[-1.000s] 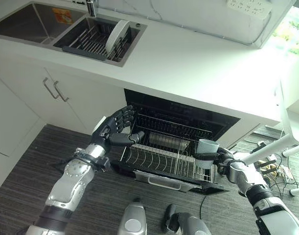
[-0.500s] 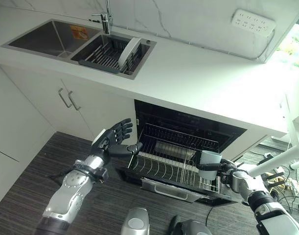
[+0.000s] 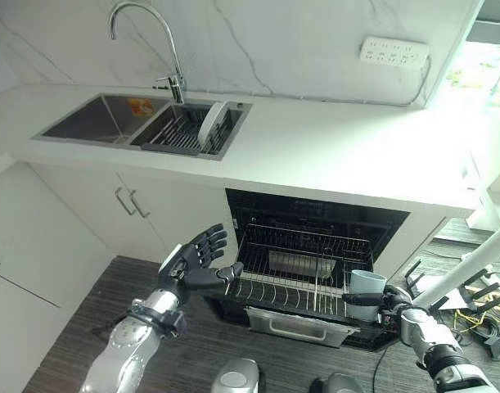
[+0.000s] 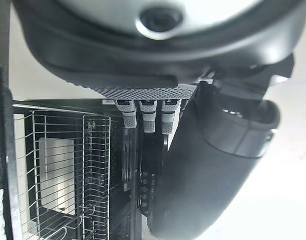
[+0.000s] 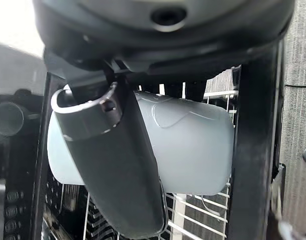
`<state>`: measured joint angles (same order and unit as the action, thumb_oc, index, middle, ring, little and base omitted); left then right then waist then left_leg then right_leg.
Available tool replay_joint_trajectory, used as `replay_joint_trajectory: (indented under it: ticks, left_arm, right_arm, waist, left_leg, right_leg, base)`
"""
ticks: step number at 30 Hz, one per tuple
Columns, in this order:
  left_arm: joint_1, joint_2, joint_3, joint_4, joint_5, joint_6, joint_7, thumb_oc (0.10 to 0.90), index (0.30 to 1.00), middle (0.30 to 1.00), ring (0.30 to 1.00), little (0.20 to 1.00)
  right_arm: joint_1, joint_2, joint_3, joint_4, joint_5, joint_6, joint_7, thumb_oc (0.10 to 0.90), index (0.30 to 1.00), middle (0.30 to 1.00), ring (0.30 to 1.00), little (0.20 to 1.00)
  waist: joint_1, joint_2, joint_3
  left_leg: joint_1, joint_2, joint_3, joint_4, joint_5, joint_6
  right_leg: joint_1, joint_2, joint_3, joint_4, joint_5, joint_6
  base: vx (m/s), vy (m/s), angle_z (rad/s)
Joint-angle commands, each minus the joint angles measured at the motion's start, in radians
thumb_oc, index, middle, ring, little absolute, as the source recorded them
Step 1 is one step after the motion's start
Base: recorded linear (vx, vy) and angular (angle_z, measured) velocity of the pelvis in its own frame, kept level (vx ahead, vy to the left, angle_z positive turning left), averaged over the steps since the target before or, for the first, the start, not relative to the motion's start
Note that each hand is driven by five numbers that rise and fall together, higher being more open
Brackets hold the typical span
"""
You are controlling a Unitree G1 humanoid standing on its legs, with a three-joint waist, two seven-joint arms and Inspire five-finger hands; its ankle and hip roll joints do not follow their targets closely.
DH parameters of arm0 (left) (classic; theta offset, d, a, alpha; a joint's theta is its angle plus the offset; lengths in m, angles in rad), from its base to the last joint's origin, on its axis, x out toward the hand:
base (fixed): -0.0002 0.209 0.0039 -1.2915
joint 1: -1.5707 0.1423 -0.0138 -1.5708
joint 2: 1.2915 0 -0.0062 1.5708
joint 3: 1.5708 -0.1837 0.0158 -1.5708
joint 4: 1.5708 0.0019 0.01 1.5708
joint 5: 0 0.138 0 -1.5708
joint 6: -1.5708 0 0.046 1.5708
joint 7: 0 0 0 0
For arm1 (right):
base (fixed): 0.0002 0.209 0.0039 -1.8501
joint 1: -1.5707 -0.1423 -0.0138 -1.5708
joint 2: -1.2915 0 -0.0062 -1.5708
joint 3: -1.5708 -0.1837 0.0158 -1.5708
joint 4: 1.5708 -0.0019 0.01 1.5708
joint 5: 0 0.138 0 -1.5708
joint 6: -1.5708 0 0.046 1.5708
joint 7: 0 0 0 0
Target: Place the dishes in the dishwasher.
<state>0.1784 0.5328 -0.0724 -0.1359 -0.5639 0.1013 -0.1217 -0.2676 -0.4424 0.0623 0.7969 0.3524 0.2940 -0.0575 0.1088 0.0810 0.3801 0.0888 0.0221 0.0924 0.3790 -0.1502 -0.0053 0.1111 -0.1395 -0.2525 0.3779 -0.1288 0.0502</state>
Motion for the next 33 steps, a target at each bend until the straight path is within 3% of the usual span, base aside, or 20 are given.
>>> replay_joint_trajectory:
  ticks: [1,2,3,4,14,25,33]
  left_arm:
    - [0.009,-0.016,0.039,-0.115,0.014,-0.161,-0.006,0.8,0.9,0.9,0.9,0.9]
    - [0.009,-0.018,0.036,-0.11,0.012,-0.166,-0.005,0.8,0.9,0.9,0.9,0.9]
    - [0.008,-0.019,0.031,-0.101,0.008,-0.174,-0.005,0.8,0.9,0.9,0.9,0.9]
    - [0.005,-0.02,0.026,-0.093,0.006,-0.18,-0.005,0.8,0.9,0.9,0.9,0.9]
    - [0.002,-0.038,-0.007,-0.029,0.002,-0.22,-0.005,0.8,0.9,0.9,0.9,0.9]
    - [0.012,-0.065,-0.026,0.039,0.012,-0.25,-0.035,0.8,0.9,0.9,0.9,0.9]
    - [0.009,-0.084,-0.04,0.091,0.002,-0.296,-0.057,0.8,0.9,0.9,0.9,0.9]
  right_arm:
    - [-0.014,-0.077,0.0,0.006,-0.059,-0.019,-0.001,0.4,0.3,0.3,0.3,0.3]
    - [-0.013,-0.079,-0.003,0.004,-0.06,-0.016,0.003,0.4,0.3,0.3,0.3,0.3]
    - [-0.01,-0.084,-0.007,0.0,-0.059,-0.017,0.003,0.551,0.526,0.526,0.526,0.526]
    - [-0.012,-0.088,-0.009,-0.001,-0.059,-0.024,0.003,0.8,0.9,0.9,0.9,0.9]
    - [0.003,-0.099,-0.045,-0.068,-0.06,-0.1,0.014,0.8,0.9,0.9,0.9,0.9]
    - [0.045,-0.081,-0.063,-0.146,-0.079,-0.132,0.133,0.8,0.9,0.9,0.9,0.9]
    - [0.077,-0.055,-0.083,-0.216,-0.036,-0.224,0.163,0.8,0.9,0.9,0.9,0.9]
  waist:
    - [0.001,-0.004,-0.106]
    - [-0.001,-0.003,-0.107]
    - [-0.004,-0.002,-0.11]
    - [-0.006,-0.001,-0.111]
    - [-0.025,0.0,-0.133]
    - [-0.039,-0.003,-0.167]
    - [-0.049,-0.002,-0.189]
  left_leg:
    - [-0.067,0.029,-0.01,-0.079,0.029,-0.021]
    - [-0.068,0.028,-0.009,-0.079,0.028,-0.022]
    - [-0.07,0.027,-0.008,-0.079,0.027,-0.023]
    - [-0.071,0.026,-0.006,-0.079,0.025,-0.024]
    - [-0.063,0.018,0.006,-0.079,0.011,-0.027]
    - [-0.047,0.006,0.012,-0.079,-0.007,-0.026]
    - [-0.04,-0.006,0.017,-0.079,-0.025,-0.023]
  right_leg:
    - [-0.087,0.031,-0.01,-0.078,0.072,0.052]
    - [-0.089,0.03,-0.01,-0.078,0.071,0.052]
    - [-0.092,0.031,-0.009,-0.078,0.069,0.052]
    - [-0.094,0.03,-0.01,-0.078,0.067,0.052]
    - [-0.097,0.026,-0.01,-0.078,0.059,0.05]
    - [-0.088,0.019,-0.011,-0.078,0.045,0.041]
    - [-0.084,0.01,-0.023,-0.078,0.034,0.038]
  base:
    - [0.0,0.0,0.0]
    - [0.0,0.0,0.0]
    - [0.0,0.0,0.0]
    - [0.0,0.0,0.0]
    - [0.03,0.02,-0.01]
    - [0.05,0.026,-0.02]
    - [0.02,0.04,0.0]
